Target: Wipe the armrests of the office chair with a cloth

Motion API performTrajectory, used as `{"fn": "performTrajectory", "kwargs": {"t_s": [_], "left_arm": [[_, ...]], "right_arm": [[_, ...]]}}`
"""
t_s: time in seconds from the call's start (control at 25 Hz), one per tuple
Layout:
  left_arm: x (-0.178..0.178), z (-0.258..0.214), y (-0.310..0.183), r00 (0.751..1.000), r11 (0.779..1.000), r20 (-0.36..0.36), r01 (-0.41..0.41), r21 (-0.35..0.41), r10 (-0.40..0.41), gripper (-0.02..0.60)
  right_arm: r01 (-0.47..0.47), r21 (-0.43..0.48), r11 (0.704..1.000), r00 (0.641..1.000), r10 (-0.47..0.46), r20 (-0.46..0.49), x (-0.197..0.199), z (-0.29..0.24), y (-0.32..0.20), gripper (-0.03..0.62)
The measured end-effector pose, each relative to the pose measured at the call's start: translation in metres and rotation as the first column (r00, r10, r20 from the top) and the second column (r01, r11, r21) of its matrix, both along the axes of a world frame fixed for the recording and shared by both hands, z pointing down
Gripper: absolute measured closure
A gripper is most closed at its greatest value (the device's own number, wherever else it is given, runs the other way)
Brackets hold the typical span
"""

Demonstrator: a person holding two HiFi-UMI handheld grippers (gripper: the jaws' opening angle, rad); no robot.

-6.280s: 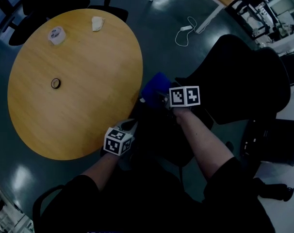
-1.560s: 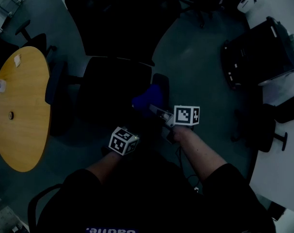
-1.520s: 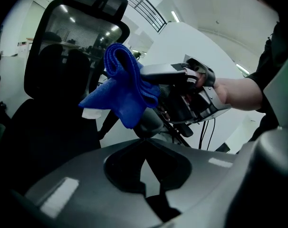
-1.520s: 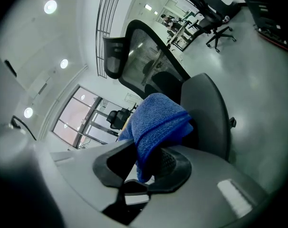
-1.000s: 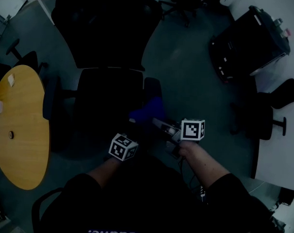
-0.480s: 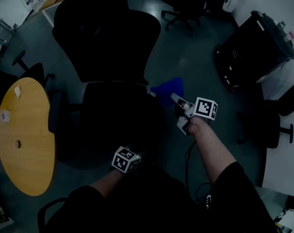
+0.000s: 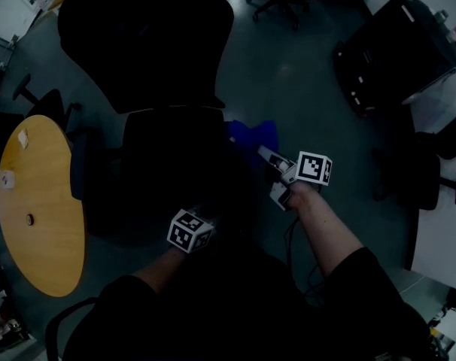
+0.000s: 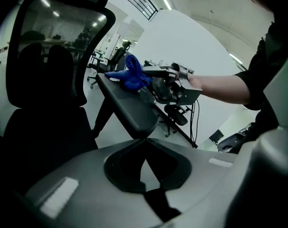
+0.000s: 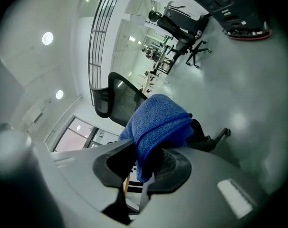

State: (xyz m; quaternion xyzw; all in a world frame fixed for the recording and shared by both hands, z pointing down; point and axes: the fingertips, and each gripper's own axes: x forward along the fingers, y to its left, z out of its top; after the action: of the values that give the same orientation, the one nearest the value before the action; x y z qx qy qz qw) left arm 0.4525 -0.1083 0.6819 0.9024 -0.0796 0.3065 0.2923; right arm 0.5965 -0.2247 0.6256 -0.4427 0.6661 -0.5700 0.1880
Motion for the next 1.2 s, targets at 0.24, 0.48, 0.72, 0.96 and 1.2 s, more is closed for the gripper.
{"fn": "performTrajectory", "kwargs": {"t_s": [0.24, 0.48, 0.72, 0.96, 1.2], "left_arm": [[0.004, 0.001, -0.003, 1.000, 1.000, -0.020, 0.005, -0.009, -0.005, 0.569], [0.008, 0.001, -0.006, 1.000, 1.000, -0.023, 0.000, -0.001, 0.000, 0.569], [0.008, 0.001, -0.007, 1.000, 1.000, -0.020, -0.003, 0.012, 0.003, 0.569], [0.013, -0.007, 0.015, 0.996, 0.998, -0.067, -0.061, 0.023, 0.062, 0.569], [-0.022, -0.036, 0.047, 0.982, 0.991, -0.138, -0.122, 0.055, 0.128, 0.569]], "right_arm": [[0.042, -0.047, 0.998, 0.999, -0.042, -0.005, -0.021, 0.008, 0.045, 0.513], [0.081, -0.041, 0.996, 0.997, -0.082, -0.007, -0.045, 0.004, 0.079, 0.513], [0.105, -0.048, 0.993, 0.994, -0.106, -0.006, -0.076, 0.003, 0.112, 0.513], [0.102, -0.066, 0.993, 0.995, -0.103, -0.013, -0.102, 0.000, 0.147, 0.513], [0.095, -0.044, 0.994, 0.994, -0.098, -0.057, -0.155, -0.023, 0.184, 0.513]]}}
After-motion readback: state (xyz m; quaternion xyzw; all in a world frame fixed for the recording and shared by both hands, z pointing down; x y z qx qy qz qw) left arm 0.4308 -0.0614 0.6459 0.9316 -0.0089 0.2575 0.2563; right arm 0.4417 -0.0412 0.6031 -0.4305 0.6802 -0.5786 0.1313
